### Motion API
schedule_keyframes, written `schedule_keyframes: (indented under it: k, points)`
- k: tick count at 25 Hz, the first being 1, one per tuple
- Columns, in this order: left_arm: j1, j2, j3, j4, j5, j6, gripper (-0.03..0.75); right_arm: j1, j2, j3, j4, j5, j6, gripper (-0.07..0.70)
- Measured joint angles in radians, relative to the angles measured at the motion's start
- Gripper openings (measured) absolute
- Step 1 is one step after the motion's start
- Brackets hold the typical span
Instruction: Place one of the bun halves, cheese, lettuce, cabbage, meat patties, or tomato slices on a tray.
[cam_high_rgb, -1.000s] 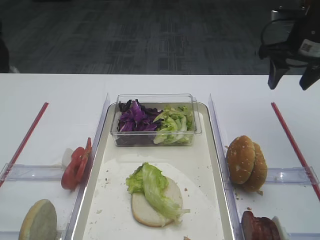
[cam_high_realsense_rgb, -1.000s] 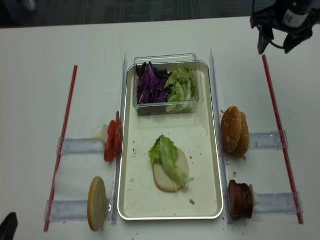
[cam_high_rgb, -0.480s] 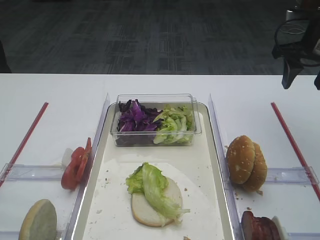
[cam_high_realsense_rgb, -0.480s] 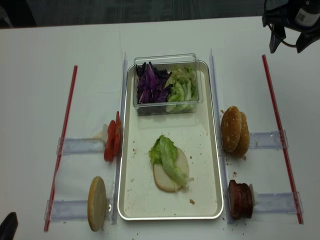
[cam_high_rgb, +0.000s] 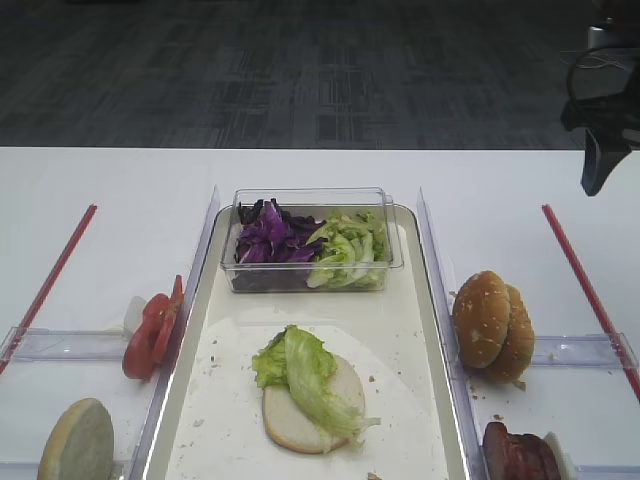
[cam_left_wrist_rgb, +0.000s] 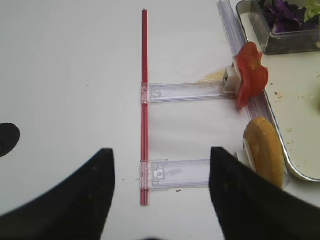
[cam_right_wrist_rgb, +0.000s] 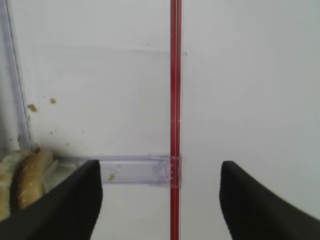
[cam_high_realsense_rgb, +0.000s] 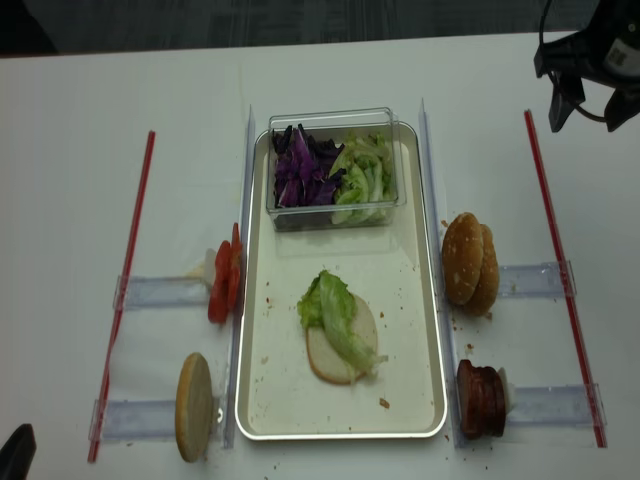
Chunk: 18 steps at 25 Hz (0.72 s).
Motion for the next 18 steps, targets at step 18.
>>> schedule_keyframes:
  k: [18]
  points:
    - [0.0, 0.0, 0.0, 0.0, 0.0, 0.0, 0.421, 0.0, -0.383, 0.43, -0.003, -0.006, -0.023, 0.498]
